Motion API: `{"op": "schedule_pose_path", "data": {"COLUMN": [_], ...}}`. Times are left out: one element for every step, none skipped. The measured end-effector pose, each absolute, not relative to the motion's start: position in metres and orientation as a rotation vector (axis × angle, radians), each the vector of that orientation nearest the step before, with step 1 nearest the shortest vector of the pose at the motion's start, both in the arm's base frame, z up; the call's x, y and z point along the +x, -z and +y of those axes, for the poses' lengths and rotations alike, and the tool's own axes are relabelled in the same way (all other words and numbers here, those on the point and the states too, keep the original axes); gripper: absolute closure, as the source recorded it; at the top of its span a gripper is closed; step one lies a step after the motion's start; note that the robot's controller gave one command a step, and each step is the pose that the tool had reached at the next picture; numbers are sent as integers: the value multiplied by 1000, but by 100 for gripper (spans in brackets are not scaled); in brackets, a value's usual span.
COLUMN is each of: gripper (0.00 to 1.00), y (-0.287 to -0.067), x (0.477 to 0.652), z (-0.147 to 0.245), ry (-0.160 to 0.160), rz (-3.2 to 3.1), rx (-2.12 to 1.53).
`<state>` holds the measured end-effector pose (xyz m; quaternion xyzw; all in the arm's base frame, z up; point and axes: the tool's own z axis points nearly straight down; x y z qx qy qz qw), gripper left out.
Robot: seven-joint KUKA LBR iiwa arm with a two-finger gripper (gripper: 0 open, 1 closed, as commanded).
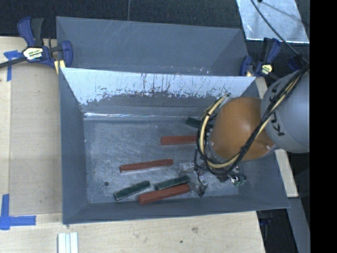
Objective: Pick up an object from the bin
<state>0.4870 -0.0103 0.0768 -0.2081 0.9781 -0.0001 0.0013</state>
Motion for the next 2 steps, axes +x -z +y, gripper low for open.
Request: {"op": "schedule_pose_path", "data": {"gripper": [100, 100], "y": [-180, -215], "x": [530, 556], "z": [-15, -8], "ry": [5, 3], "rz": [3040, 3038], "rx": [-739, -760]}}
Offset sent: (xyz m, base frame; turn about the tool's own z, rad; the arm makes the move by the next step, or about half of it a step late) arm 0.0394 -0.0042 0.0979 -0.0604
